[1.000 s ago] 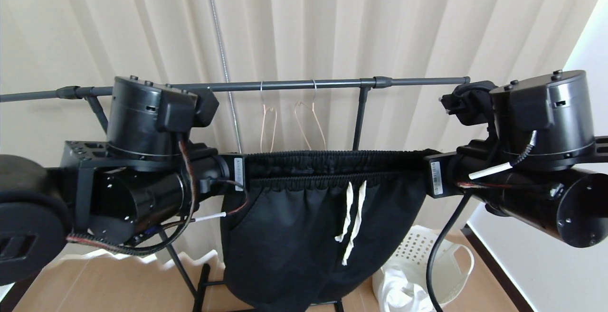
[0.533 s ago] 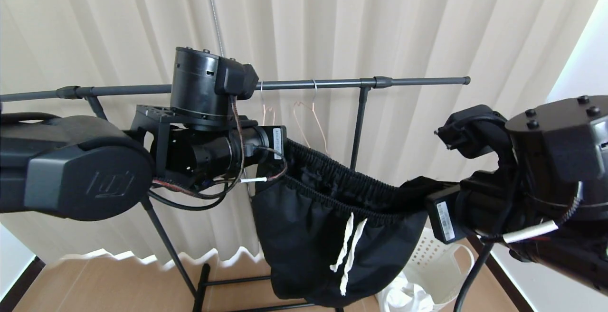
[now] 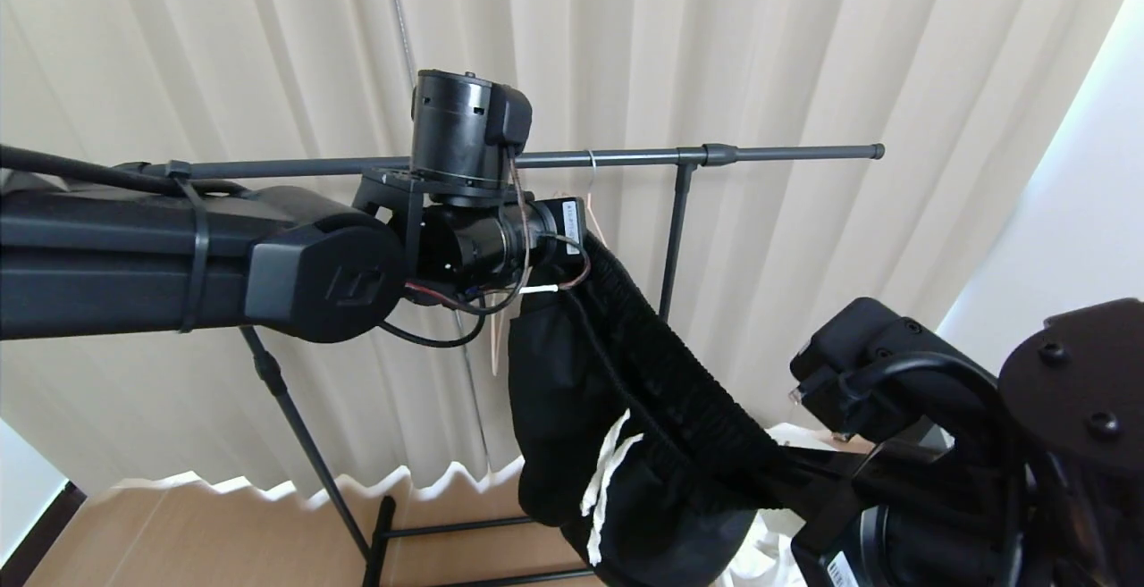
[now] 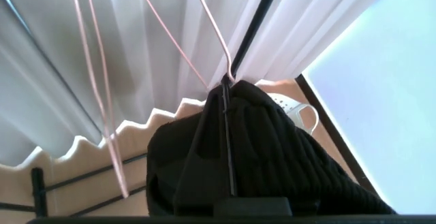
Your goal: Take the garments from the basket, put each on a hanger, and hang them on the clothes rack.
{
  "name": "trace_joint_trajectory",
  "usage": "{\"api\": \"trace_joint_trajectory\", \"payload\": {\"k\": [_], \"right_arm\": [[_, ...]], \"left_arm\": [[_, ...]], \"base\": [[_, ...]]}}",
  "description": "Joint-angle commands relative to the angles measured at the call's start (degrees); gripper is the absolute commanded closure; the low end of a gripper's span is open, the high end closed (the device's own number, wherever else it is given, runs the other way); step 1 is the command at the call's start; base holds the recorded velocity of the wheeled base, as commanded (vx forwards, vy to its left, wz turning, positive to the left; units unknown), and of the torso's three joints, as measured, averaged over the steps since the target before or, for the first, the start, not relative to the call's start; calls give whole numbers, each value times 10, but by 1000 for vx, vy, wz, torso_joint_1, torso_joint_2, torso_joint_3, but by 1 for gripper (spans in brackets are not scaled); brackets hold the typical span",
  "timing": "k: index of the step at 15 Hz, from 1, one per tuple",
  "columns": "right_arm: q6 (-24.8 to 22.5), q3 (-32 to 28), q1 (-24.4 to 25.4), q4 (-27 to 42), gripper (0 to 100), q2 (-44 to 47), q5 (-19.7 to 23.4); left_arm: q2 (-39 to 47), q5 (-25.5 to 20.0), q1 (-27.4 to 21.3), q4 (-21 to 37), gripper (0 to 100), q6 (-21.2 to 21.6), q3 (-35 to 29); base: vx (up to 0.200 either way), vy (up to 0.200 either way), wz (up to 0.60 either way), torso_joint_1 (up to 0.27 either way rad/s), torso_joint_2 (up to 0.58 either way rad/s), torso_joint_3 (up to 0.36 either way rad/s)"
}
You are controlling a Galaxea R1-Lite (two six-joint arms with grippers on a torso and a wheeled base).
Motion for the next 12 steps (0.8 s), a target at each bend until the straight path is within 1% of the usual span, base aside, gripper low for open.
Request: {"api": "trace_joint_trajectory", "payload": {"k": [1,3,4,6,7,8,12], "right_arm": [[18,-4,30,-3,100,25,8],[72,-22,46,-10,100,50,9],[81,-27,47,-10,100,54,10],[125,-56,53,-11,100,77,28],[133,-60,55,-11,100,79,28],[166,-79,58,-11,100,86,32],[167,-79,57,-9,100,88,32]], "left_arm": [[41,1,3,0,100,-10,-28],[51,1,4,0,100,-21,-45],[51,0,6,0,100,-21,-49],[63,-1,14,-1,100,-23,-70],[64,-1,15,-1,100,-24,-72],[72,-1,15,-1,100,-30,-82],[77,0,16,1,100,-30,-95]], "base": [[0,0,0,0,0,0],[0,0,0,0,0,0],[0,0,0,0,0,0],[0,0,0,0,0,0],[0,0,0,0,0,0],[0,0,0,0,0,0],[0,0,0,0,0,0]]}}
